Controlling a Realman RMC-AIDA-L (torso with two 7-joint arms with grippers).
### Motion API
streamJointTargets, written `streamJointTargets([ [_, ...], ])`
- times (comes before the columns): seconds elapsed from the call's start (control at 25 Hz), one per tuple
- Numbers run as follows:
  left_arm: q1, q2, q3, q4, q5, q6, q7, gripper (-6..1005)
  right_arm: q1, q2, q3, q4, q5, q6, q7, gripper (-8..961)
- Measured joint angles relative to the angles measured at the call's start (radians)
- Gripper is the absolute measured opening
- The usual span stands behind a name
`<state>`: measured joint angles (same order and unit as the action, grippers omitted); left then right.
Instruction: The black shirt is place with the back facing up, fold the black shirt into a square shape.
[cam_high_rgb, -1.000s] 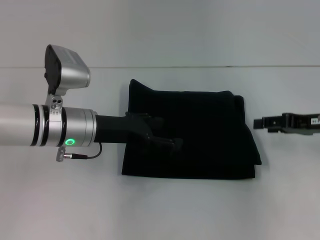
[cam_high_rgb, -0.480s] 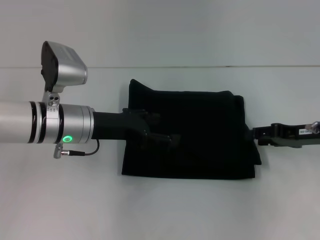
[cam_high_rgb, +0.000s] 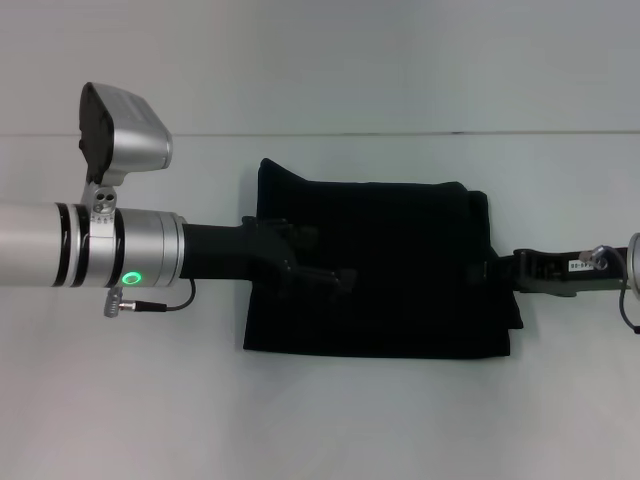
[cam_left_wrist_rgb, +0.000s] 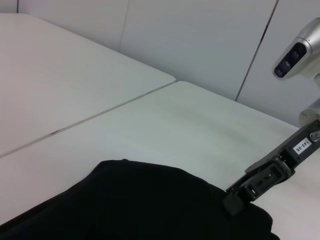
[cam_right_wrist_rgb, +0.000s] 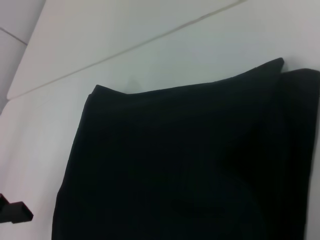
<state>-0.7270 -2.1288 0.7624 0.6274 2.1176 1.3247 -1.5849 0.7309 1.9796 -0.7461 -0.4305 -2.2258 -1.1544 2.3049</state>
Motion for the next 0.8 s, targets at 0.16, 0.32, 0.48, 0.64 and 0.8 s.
streamJointTargets([
  [0.16, 0.0, 0.001, 0.0, 0.0, 0.001, 0.001, -0.001, 934, 0.0, 0.011, 0.008, 0.005, 0.001, 0.016, -0.02, 558],
  [0.32, 0.0, 0.001, 0.0, 0.0, 0.002, 0.004, -0.003, 934, 0.001, 0.019, 0.008, 0.006, 0.002, 0.029, -0.026, 297],
  [0.48, 0.0, 0.001, 0.0, 0.0, -0.002, 0.006, -0.004, 934, 0.001, 0.022, 0.008, 0.006, 0.002, 0.046, -0.039, 115],
  [0.64, 0.0, 0.001, 0.0, 0.0, -0.002, 0.006, -0.005, 934, 0.003, 0.016, 0.007, 0.005, 0.002, 0.055, -0.049, 68],
  [0.8, 0.0, 0.001, 0.0, -0.001, -0.002, 0.007, -0.006, 934, 0.005, 0.008, 0.001, 0.005, -0.002, 0.058, -0.05, 56],
])
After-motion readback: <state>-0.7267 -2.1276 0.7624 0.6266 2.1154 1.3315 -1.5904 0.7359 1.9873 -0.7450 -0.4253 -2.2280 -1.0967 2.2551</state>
